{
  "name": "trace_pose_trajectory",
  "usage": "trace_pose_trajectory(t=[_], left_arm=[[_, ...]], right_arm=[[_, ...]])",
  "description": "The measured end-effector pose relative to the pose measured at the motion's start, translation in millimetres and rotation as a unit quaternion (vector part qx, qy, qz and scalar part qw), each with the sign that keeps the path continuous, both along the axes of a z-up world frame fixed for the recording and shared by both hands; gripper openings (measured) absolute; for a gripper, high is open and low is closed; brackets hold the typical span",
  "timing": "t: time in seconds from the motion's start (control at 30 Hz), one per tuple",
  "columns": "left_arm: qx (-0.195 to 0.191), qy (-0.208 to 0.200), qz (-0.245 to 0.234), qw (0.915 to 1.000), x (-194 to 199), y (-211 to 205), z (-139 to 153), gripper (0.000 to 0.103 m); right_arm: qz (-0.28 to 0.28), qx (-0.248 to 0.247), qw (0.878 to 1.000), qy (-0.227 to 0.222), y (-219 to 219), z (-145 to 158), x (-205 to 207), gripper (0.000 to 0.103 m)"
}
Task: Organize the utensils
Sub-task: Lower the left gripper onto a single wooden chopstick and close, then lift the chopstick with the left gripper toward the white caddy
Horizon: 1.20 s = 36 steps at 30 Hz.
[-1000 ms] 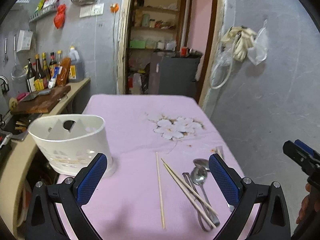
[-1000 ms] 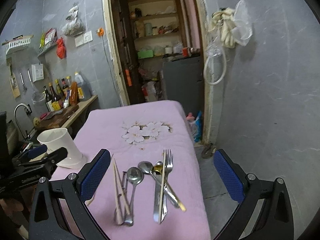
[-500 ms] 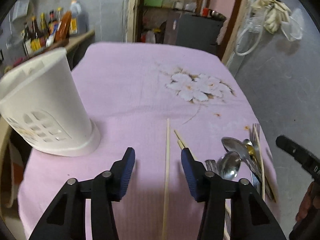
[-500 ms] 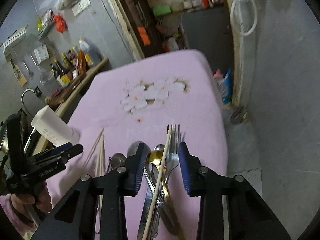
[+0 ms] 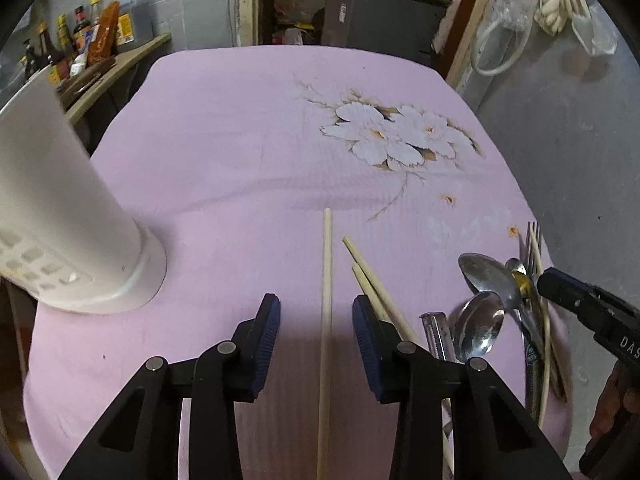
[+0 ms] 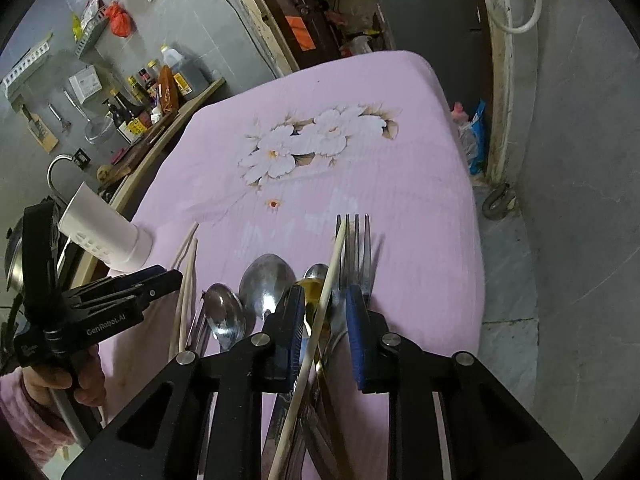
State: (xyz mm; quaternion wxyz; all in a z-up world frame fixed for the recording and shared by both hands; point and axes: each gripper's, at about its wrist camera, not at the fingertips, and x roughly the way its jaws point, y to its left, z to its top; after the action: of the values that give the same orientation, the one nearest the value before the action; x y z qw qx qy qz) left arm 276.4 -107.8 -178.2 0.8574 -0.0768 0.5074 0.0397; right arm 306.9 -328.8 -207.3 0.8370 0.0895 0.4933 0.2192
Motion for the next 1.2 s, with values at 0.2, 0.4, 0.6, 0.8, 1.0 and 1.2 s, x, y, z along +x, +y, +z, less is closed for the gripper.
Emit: trace_pose_trajectory(t=[0.2,0.4,0.6,0.8,1.0,1.2], left_arm=[[0.026,0.016,-0.025,0.9992,10.2,-4.7,-1.1,0.035],[0.012,0.032,-0.040,0.9986,16.0,-4.5,0.4,0.005],[-0.013,0.026,-0.046,0.9985,8.6,1.1,10.1,0.005],[-0.056,-0.007,-0.044,0.9974,-11.7,16.4,35.2,0.005],[-0.107,-0.060,-0.052,0.9911,-35.0,40.3,77.7,0.005],[-0.131,-0.133,-0.061,0.9806,-49.2,78.0,123.5,0.005]], right_arm=[[0.008,0.003,1.000,0.020,0.7,-4.4,9.9,0.018],[0.006,0.007,0.999,0.043,3.2,-5.0,12.7,0.015],[-0.022,0.020,0.998,0.050,-1.9,1.5,9.3,0.004],[-0.051,0.057,0.997,0.020,-6.5,31.5,-14.9,0.004],[-0.099,0.086,0.991,-0.040,-2.9,77.1,-60.0,0.004],[-0.115,0.117,0.982,-0.090,32.4,111.1,-81.9,0.004]])
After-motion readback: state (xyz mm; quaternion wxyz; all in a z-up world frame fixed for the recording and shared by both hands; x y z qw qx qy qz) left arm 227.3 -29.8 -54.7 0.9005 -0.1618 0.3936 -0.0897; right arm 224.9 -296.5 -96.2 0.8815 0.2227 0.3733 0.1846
